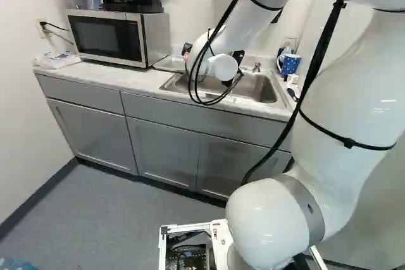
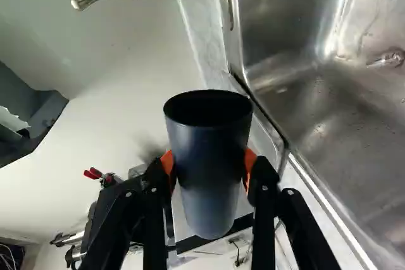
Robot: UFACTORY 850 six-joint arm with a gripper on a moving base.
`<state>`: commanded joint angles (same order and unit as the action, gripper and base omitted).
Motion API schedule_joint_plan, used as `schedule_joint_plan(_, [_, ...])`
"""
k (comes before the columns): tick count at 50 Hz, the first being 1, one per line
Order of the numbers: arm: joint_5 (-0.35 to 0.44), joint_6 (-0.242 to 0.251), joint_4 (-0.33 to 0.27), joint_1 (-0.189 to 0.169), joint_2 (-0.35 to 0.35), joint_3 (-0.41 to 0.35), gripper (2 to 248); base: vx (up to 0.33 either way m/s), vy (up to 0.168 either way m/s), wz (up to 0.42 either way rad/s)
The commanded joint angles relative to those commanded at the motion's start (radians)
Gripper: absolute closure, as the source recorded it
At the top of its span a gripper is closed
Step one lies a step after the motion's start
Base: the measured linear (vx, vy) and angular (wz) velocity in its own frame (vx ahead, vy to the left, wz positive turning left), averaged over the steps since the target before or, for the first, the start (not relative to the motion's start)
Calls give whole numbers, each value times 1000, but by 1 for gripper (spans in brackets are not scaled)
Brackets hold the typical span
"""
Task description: Rinse the cup and place it in the tray
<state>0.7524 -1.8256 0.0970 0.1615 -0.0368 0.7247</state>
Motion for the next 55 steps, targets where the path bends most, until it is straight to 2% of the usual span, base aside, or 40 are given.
schedule_joint_plan(11, [0,91,0,0,0,0,127,0,0,0])
schedule_joint_plan(55, [0,551,0,0,0,0,127,0,0,0])
